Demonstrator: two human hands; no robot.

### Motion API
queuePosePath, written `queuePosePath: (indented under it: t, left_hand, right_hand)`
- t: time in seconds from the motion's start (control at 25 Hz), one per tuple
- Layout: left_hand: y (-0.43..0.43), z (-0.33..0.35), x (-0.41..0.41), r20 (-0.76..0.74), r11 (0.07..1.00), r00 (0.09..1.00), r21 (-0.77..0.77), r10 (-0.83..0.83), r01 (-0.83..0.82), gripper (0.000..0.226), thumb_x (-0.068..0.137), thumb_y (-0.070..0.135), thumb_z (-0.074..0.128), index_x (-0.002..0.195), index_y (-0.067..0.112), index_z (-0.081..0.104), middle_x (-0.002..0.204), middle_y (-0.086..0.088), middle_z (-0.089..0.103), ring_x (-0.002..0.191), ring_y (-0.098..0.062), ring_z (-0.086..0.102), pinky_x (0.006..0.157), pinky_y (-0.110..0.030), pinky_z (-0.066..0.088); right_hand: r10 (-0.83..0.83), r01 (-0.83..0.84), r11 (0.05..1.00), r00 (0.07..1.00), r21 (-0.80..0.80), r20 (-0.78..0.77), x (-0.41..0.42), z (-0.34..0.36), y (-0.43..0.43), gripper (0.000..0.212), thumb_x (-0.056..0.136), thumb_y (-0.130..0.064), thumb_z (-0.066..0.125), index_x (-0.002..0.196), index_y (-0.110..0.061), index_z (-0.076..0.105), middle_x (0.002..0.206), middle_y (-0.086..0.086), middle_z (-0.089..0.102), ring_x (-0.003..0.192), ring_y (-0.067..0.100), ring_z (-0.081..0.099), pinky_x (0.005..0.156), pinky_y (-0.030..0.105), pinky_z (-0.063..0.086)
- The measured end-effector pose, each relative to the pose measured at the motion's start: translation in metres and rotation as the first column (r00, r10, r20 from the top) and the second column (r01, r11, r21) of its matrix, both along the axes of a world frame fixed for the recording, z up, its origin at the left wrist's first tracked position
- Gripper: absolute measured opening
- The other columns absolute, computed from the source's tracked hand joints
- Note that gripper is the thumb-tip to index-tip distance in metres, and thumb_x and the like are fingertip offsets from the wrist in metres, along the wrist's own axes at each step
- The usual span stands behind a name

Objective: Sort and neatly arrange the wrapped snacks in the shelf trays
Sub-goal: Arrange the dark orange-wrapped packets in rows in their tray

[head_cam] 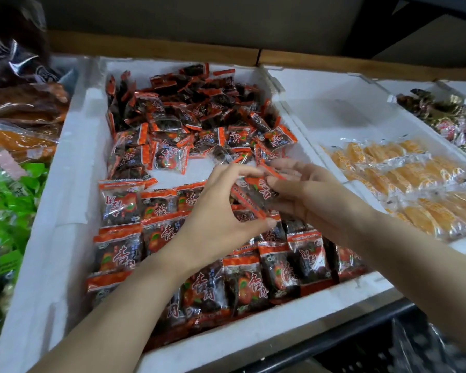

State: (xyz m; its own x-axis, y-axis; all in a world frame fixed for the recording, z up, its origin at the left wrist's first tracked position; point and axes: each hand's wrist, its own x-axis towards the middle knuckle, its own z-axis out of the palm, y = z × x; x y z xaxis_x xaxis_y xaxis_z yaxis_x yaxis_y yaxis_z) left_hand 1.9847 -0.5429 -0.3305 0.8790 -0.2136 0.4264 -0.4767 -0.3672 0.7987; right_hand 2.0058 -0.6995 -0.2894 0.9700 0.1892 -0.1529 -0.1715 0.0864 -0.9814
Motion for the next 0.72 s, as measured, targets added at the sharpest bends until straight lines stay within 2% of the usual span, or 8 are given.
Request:
queuePosePath:
  t: [0.08, 0.16, 0.28, 0.36, 0.48, 0.56, 0.64, 0.72]
  left_hand:
    - [-0.001, 0.001, -0.002, -0.145, 0.99, 0.986, -0.131, -0.078, 0.059, 0.06, 0.075, 0.021, 0.079, 0.123, 0.037, 0.047, 0.112, 0.01, 0.061, 0.102, -0.003, 0.06, 0.091, -0.022, 0.048]
    - [-0.002, 0.004, -0.004, -0.221, 0.964, 0.968, -0.258, -0.121, 0.062, 0.058, 0.079, 0.012, 0.075, 0.124, 0.034, 0.046, 0.102, 0.005, 0.065, 0.086, -0.004, 0.066, 0.081, -0.02, 0.053]
    - [-0.006, 0.003, -0.002, -0.231, 0.971, 0.973, -0.233, -0.01, -0.045, 0.048, 0.083, 0.008, 0.07, 0.118, 0.033, 0.049, 0.093, 0.008, 0.057, 0.058, -0.001, 0.052, 0.061, -0.014, 0.046]
    - [-0.006, 0.0, 0.0, -0.193, 0.984, 0.981, -0.163, 0.034, -0.067, 0.044, 0.083, 0.012, 0.07, 0.115, 0.034, 0.049, 0.086, 0.01, 0.056, 0.057, -0.001, 0.049, 0.061, -0.012, 0.045]
    - [0.0, -0.007, 0.002, -0.078, 0.974, 0.991, 0.206, 0.111, -0.093, 0.037, 0.09, 0.028, 0.061, 0.123, 0.036, 0.046, 0.103, 0.019, 0.057, 0.098, 0.005, 0.052, 0.091, -0.019, 0.044]
    - [0.005, -0.012, 0.005, -0.012, 0.834, 0.989, 0.538, 0.149, -0.12, 0.043, 0.092, 0.041, 0.054, 0.134, 0.033, 0.043, 0.126, 0.017, 0.046, 0.125, -0.004, 0.036, 0.109, -0.028, 0.029]
    - [0.007, -0.015, 0.007, -0.01, 0.75, 0.99, 0.654, 0.141, -0.1, 0.047, 0.092, 0.047, 0.051, 0.136, 0.032, 0.043, 0.131, 0.016, 0.042, 0.128, -0.007, 0.029, 0.111, -0.029, 0.022]
    - [0.007, -0.015, 0.007, -0.014, 0.743, 0.992, 0.664, 0.127, -0.085, 0.049, 0.091, 0.05, 0.05, 0.137, 0.032, 0.043, 0.13, 0.017, 0.041, 0.124, -0.005, 0.029, 0.109, -0.026, 0.022]
  right_hand:
    - [-0.052, 0.052, 0.999, 0.996, -0.005, 0.075, 0.002, 0.001, -0.004, 0.037, 0.088, 0.0, 0.056, 0.123, -0.005, 0.046, 0.093, 0.01, 0.065, 0.067, 0.014, 0.068, 0.065, 0.025, 0.058]
    - [-0.017, 0.023, 0.999, 0.991, -0.045, 0.132, 0.002, 0.001, -0.009, 0.042, 0.086, 0.003, 0.058, 0.125, -0.003, 0.047, 0.093, 0.011, 0.067, 0.071, 0.017, 0.069, 0.069, 0.027, 0.058]
    - [0.137, -0.088, 0.968, 0.971, -0.237, 0.196, 0.001, 0.003, -0.014, 0.031, 0.083, 0.001, 0.061, 0.114, -0.003, 0.058, 0.094, 0.012, 0.071, 0.08, 0.019, 0.068, 0.074, 0.028, 0.057]
    - [0.177, -0.095, 0.934, 0.96, -0.343, 0.216, 0.003, 0.004, -0.017, 0.02, 0.084, -0.005, 0.061, 0.104, -0.002, 0.064, 0.088, 0.011, 0.072, 0.076, 0.018, 0.068, 0.074, 0.028, 0.057]
    - [0.109, 0.141, 0.811, 0.917, -0.568, 0.384, 0.023, 0.002, -0.027, 0.014, 0.091, -0.012, 0.057, 0.097, -0.001, 0.065, 0.085, 0.012, 0.069, 0.075, 0.022, 0.065, 0.076, 0.03, 0.054]
    - [0.18, 0.249, 0.627, 0.876, -0.738, 0.448, 0.036, 0.0, -0.029, 0.021, 0.096, -0.014, 0.048, 0.091, 0.001, 0.061, 0.075, 0.007, 0.059, 0.065, 0.014, 0.053, 0.062, 0.017, 0.044]
    - [0.318, 0.156, 0.514, 0.879, -0.844, 0.356, 0.044, -0.007, -0.027, 0.019, 0.098, -0.014, 0.044, 0.088, -0.008, 0.059, 0.076, -0.001, 0.055, 0.065, 0.007, 0.048, 0.061, 0.02, 0.038]
    - [0.472, 0.017, 0.389, 0.855, -0.921, 0.215, 0.049, -0.017, -0.023, 0.017, 0.098, -0.013, 0.045, 0.086, -0.012, 0.058, 0.086, 0.002, 0.06, 0.076, 0.013, 0.054, 0.07, 0.027, 0.042]
